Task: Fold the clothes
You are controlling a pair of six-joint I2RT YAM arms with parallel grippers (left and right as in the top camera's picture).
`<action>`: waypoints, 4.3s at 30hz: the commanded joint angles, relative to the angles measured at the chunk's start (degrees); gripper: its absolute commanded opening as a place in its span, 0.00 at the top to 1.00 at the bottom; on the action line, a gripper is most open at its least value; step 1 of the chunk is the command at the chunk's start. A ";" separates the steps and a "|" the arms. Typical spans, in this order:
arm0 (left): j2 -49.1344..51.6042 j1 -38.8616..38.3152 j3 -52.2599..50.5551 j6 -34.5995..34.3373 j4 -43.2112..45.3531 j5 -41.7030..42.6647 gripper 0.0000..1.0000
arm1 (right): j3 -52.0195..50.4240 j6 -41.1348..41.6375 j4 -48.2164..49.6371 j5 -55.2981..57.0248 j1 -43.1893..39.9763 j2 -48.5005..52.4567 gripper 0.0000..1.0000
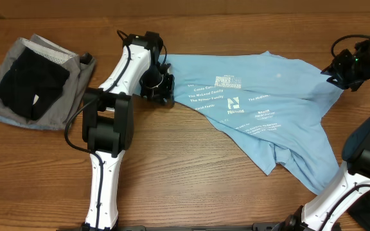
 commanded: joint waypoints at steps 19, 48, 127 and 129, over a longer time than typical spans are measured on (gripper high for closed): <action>-5.68 -1.97 -1.99 4.39 -21.53 -6.19 0.96 | 1.44 -6.95 2.89 -0.85 5.86 -1.92 0.51; -21.07 0.68 -18.88 -5.20 -6.93 -18.34 0.36 | 1.46 -7.08 -6.62 -5.35 13.07 -26.64 0.38; -41.31 5.40 -27.74 14.86 13.49 0.48 0.58 | -6.43 21.77 40.44 -9.86 29.40 1.55 0.69; -39.04 2.84 -27.74 14.88 15.93 0.48 0.58 | -2.97 18.88 33.66 -9.86 26.93 -1.25 0.67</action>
